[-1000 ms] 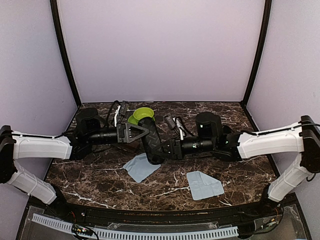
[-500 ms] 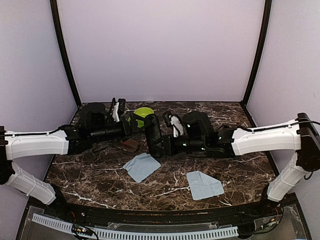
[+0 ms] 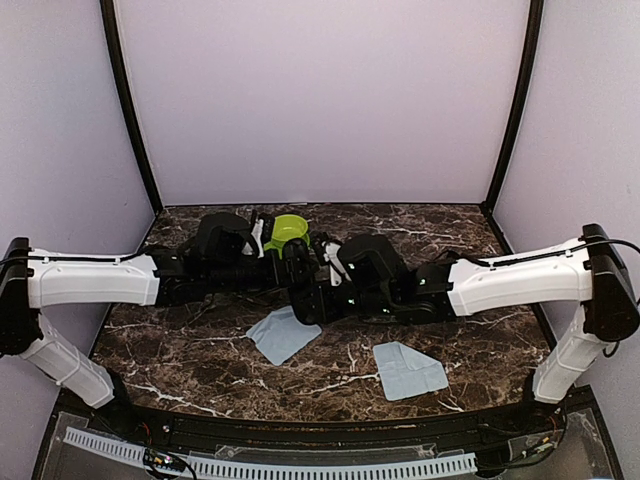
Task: Organize the sunglasses
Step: Pass from the right arm to the left
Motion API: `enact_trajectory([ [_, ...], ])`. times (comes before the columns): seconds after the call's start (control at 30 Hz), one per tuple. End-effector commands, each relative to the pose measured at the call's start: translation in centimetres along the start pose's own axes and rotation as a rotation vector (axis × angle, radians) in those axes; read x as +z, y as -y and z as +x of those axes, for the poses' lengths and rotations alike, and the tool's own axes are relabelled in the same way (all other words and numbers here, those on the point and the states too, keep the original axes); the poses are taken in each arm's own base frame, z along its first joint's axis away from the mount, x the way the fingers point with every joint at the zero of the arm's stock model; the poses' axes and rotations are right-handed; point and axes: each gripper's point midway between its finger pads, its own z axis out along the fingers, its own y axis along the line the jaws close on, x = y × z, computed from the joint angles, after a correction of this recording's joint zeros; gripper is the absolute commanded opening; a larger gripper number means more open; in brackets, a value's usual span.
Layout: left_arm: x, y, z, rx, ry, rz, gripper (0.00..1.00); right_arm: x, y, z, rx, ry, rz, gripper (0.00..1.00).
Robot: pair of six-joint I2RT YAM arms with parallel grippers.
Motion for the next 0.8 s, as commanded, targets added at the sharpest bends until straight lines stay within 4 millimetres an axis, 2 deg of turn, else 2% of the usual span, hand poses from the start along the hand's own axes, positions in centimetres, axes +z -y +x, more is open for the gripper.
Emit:
enact_trajectory([
  [0.0, 0.1, 0.7, -0.2, 0.032, 0.005, -0.011, 0.88, -0.3, -0.9, -2.2, 0.009, 0.073, -0.007, 0.0],
  [0.2, -0.2, 0.9, -0.4, 0.048, 0.024, -0.002, 0.72, -0.1, -0.4, -1.9, 0.01, 0.065, 0.018, 0.03],
  [0.27, -0.4, 1.1, -0.7, 0.064, 0.039, 0.005, 0.6, 0.0, -0.4, -1.6, 0.01, 0.056, 0.016, 0.09],
  [0.33, -0.7, 1.3, -0.9, 0.088, 0.054, 0.015, 0.46, 0.1, -0.5, -1.3, 0.01, 0.042, 0.002, 0.19],
  [0.4, -1.2, 1.7, -1.3, 0.127, 0.071, 0.023, 0.33, 0.0, -0.9, -0.9, 0.002, 0.031, -0.024, 0.38],
  [0.53, -2.3, 2.3, -2.0, 0.217, 0.088, 0.042, 0.2, -0.7, -1.3, 0.0, -0.01, 0.01, -0.113, 0.73],
  [0.57, -2.6, 2.5, -2.2, 0.237, 0.089, 0.05, 0.18, -1.6, -1.7, -0.4, -0.012, 0.019, -0.159, 0.81],
  [0.67, -3.4, 2.4, -2.3, 0.279, 0.061, 0.092, 0.16, -3.2, -1.7, 0.3, -0.045, -0.006, -0.258, 0.93],
  [0.77, -4.0, 2.9, -1.6, 0.312, -0.004, 0.2, 0.15, -5.1, -1.1, 0.4, -0.1, -0.027, -0.312, 0.95],
])
